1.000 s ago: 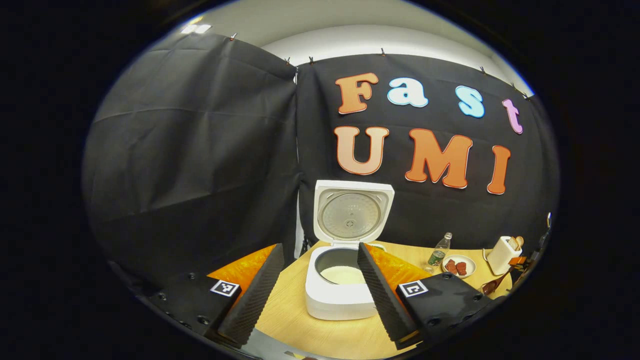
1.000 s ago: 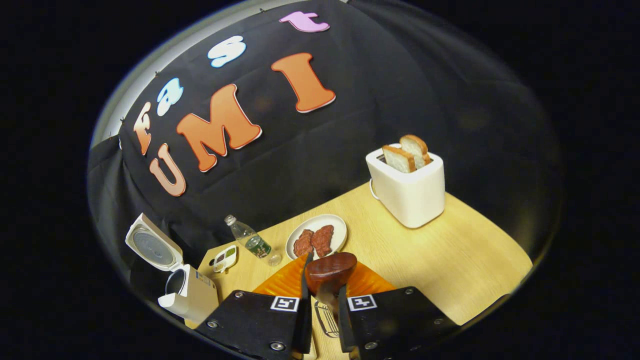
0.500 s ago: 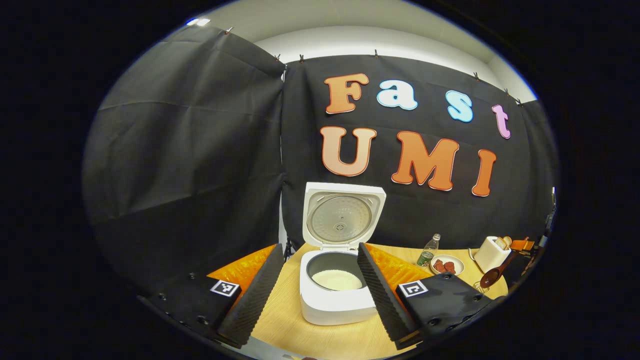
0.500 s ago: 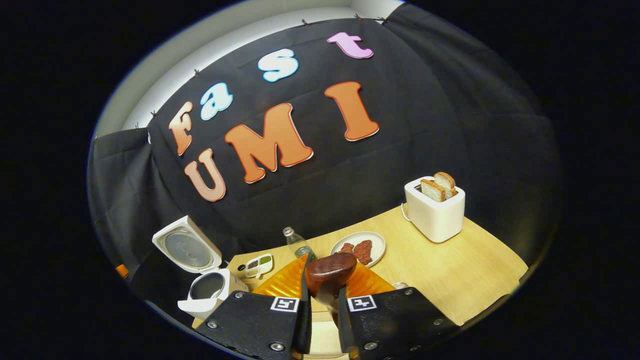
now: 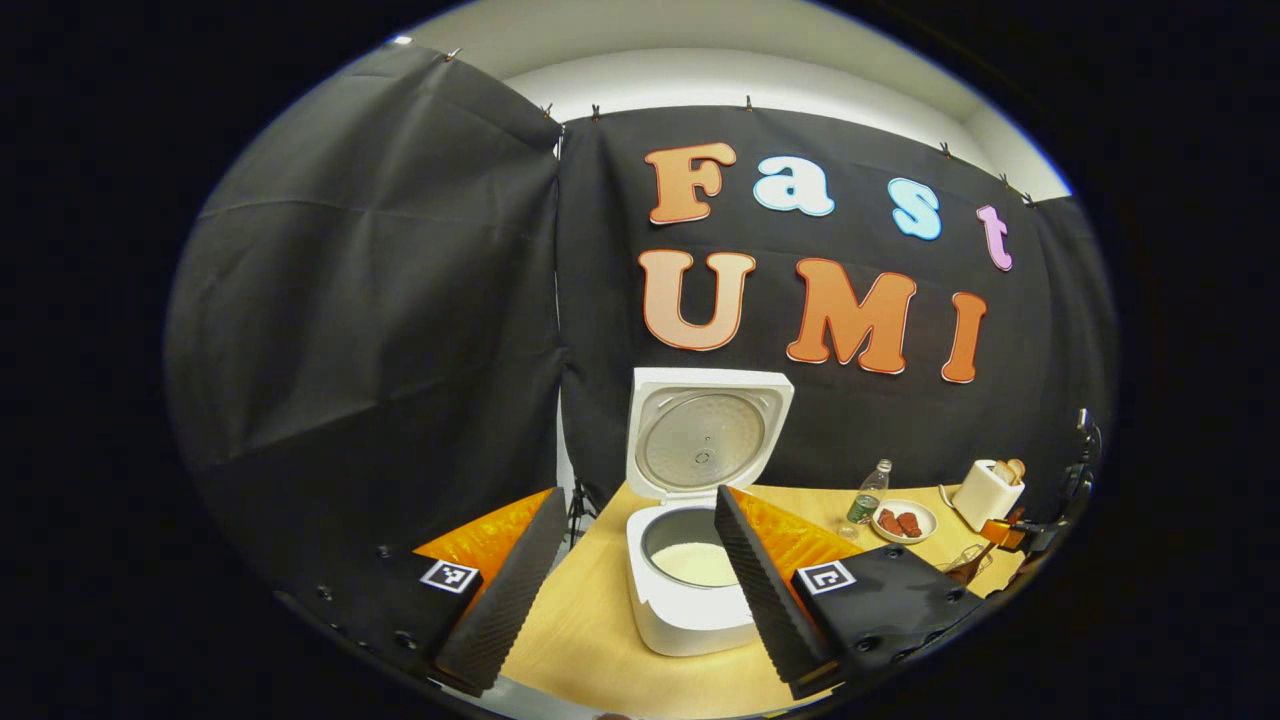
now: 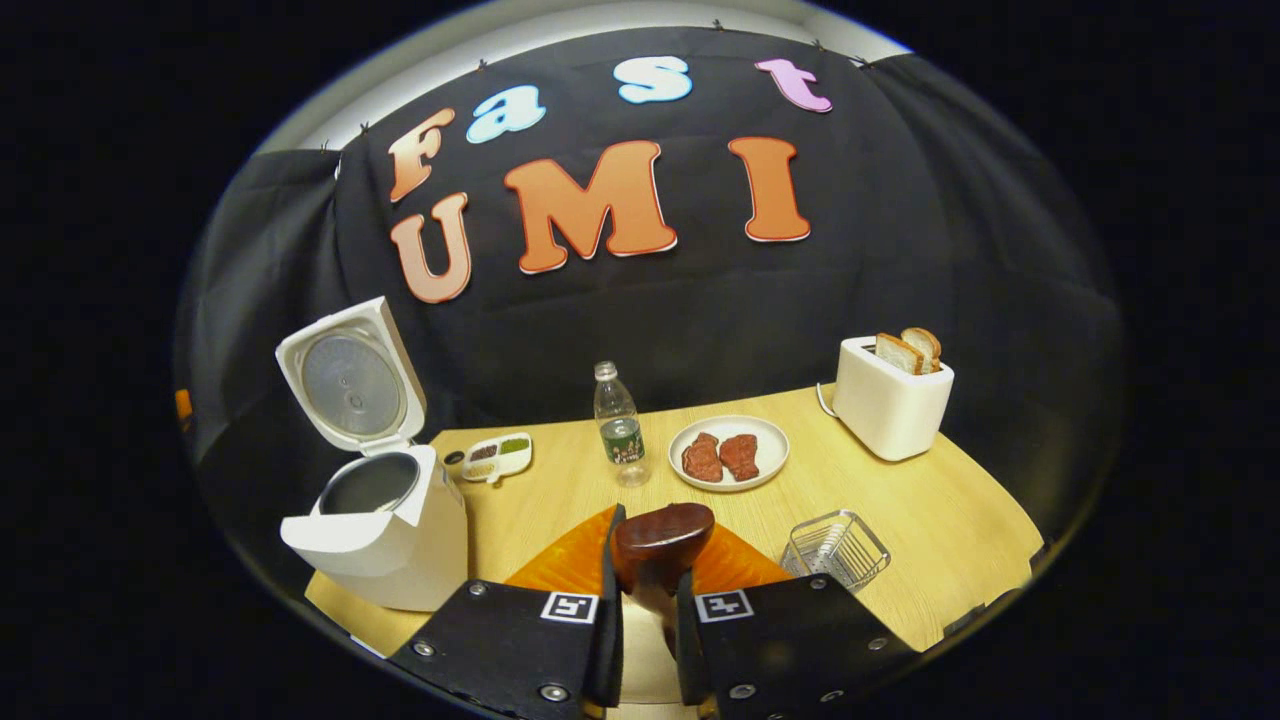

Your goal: Close the left gripper, press the button to open the rice cooker; take a wooden spoon from the chopstick holder with the right hand, scoop a spoonful of rice and pour it into the rice cooker, then put the wooden spoon back into the chopstick holder.

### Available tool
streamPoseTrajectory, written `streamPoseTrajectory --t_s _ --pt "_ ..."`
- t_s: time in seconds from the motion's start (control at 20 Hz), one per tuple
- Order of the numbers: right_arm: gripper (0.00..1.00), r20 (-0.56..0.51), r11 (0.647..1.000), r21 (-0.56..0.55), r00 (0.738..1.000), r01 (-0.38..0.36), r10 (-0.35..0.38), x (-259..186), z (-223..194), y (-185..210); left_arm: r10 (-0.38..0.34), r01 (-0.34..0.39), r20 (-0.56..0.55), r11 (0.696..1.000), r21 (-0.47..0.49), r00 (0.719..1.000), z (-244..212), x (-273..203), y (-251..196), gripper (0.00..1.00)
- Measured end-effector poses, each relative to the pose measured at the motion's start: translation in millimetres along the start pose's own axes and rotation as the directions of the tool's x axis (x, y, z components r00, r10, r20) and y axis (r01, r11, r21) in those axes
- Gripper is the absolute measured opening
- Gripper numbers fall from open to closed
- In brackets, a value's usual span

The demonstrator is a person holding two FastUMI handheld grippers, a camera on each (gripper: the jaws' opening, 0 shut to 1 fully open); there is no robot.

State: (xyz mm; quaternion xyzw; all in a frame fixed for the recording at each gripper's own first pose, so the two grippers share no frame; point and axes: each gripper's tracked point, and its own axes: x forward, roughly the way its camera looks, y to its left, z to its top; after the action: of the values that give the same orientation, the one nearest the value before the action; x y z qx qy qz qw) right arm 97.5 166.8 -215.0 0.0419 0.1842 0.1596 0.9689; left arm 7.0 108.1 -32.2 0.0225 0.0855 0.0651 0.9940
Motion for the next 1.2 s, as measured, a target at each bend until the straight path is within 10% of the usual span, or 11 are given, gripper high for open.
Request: streamPoseTrajectory --t_s 0.55,1.2 --pt "0.22 -0.008 0.991 -0.056 0.993 0.121 -0.122 10.2 -56.8 -15.1 0.009 -0.010 0.008 0.998 0.067 1.000 -1.2 10.4 14.4 1.00" --pt "0.21 -0.053 0.890 0.456 0.998 0.010 0.016 20.3 -75.8 47.8 0.009 -0.008 -0.014 0.995 0.099 1.000 -13.1 9.4 21.8 1.00"
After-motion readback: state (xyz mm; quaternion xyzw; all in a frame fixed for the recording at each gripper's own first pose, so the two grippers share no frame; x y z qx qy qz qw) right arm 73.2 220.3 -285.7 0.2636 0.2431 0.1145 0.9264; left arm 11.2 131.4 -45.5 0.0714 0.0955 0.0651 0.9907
